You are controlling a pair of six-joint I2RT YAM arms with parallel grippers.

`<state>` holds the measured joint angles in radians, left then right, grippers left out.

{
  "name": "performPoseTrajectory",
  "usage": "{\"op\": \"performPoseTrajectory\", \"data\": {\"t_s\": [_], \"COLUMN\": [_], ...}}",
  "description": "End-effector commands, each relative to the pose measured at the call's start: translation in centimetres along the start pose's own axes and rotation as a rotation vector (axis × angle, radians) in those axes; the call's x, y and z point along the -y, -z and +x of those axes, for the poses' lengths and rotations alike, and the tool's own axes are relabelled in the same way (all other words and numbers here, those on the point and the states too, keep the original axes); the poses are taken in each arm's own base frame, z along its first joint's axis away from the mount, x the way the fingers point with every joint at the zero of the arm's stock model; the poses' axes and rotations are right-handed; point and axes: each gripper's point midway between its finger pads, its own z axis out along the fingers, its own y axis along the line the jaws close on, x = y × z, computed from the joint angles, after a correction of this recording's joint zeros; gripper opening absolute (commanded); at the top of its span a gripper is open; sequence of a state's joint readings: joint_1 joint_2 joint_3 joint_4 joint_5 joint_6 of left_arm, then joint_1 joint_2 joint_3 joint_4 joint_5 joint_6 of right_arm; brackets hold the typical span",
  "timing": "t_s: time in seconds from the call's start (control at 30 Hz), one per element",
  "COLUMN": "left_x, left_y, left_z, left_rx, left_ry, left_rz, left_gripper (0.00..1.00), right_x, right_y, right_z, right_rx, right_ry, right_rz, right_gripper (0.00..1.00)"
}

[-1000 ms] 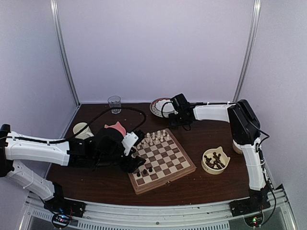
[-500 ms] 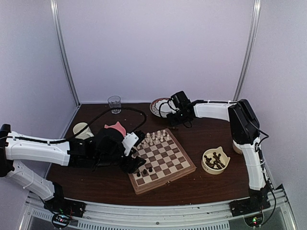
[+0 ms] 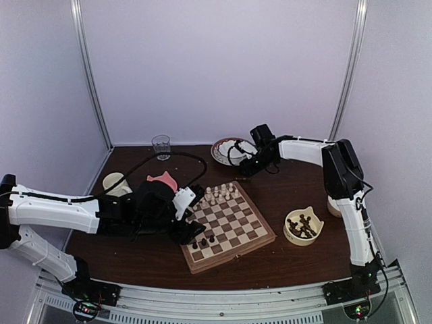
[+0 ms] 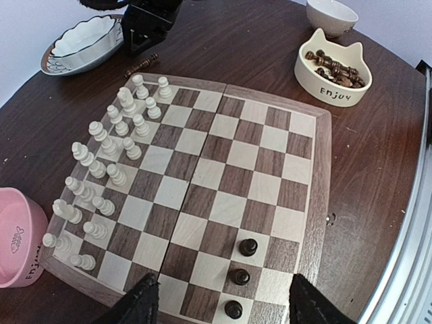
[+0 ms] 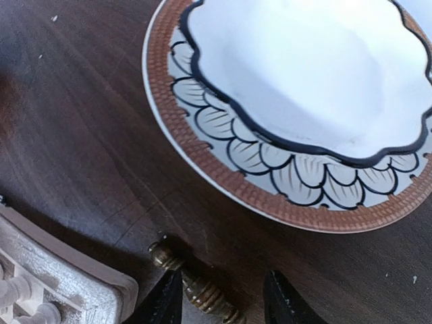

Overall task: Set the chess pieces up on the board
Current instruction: Pick up the chess pile from the center of the board.

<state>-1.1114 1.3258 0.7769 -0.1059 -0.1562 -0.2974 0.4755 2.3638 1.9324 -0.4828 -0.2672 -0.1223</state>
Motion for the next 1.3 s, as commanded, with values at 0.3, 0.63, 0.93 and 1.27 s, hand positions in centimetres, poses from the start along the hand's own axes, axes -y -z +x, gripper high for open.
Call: {"op": "performPoseTrajectory", "data": {"t_s": [0.3,0.63,0.93,1.27], "left_x": [0.1,0.2,0.1,0.1], "left_y": [-0.2,-0.3,-0.2,0.1], "left_z": [-1.1,-1.1,-1.1,-1.3], "left_rx": [0.027,0.022,0.024,0.033], "left_ry": [0.004,0.003,0.004,0.006], "left_rz": [0.005,0.008,0.007,0.005], "left_gripper": [0.66,0.66,0.66,0.66], "right_x": [-1.0,-1.2,-1.4,-0.6], "right_y": [-1.0,-1.4,-1.1,3.3], "right_z": [1.8,2.8,2.6,-0.3], "right_rx": [-0.074,-0.111,-0.107,0.043], "right_ry": [0.158,0.172,0.157,0.010], "right_rz": [-0.072,-0.091,-0.096,-0.008], "right_gripper": [0.40,0.34,0.17,0.12]}}
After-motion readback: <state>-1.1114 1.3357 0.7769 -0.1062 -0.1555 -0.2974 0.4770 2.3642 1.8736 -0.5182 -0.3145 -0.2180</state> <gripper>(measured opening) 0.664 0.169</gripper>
